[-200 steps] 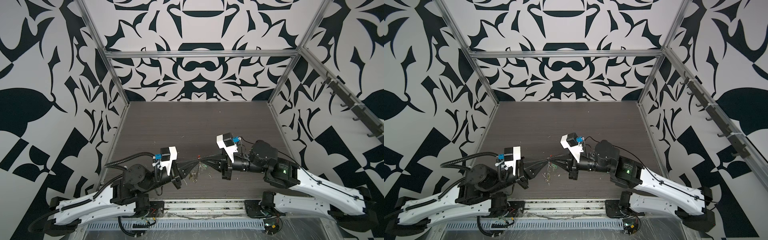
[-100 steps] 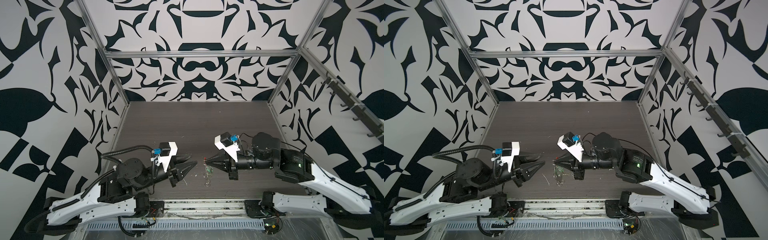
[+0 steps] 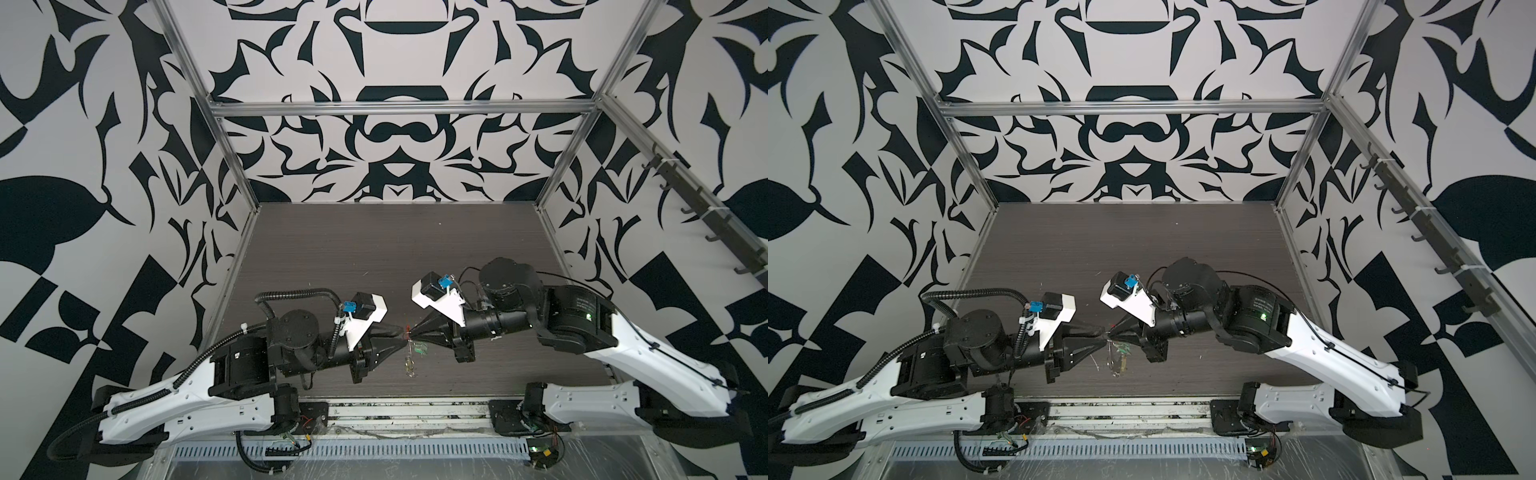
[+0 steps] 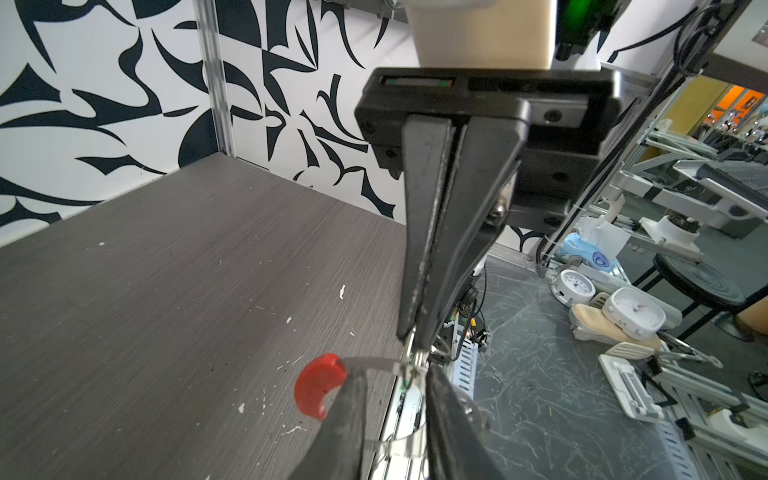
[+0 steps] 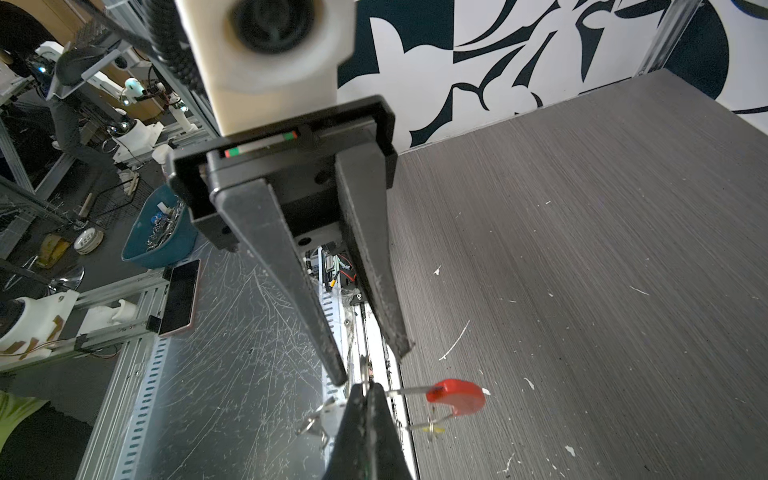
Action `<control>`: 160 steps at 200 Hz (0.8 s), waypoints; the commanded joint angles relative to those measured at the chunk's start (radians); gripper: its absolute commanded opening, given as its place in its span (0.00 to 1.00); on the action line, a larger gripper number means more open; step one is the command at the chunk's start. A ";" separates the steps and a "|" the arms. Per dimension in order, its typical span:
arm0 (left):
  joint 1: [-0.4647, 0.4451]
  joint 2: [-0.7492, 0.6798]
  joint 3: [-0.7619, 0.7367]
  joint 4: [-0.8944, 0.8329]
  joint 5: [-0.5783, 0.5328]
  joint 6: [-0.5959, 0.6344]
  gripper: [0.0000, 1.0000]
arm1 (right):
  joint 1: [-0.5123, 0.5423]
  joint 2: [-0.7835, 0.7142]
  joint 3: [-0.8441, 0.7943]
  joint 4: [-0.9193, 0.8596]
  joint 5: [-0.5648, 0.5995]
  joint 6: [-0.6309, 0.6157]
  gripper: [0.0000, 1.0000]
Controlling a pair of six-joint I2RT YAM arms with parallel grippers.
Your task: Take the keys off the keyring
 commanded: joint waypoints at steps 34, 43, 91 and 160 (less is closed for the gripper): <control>0.011 0.019 0.040 -0.027 0.040 0.001 0.20 | -0.002 0.016 0.068 -0.024 -0.030 -0.030 0.00; 0.013 0.026 0.044 -0.031 0.042 0.001 0.19 | -0.004 0.023 0.072 -0.029 -0.033 -0.033 0.00; 0.018 0.055 0.060 -0.038 0.052 0.001 0.06 | -0.004 0.040 0.085 -0.036 -0.030 -0.039 0.00; 0.022 0.039 0.032 0.015 -0.023 -0.007 0.00 | -0.003 0.018 0.057 0.020 0.030 -0.015 0.09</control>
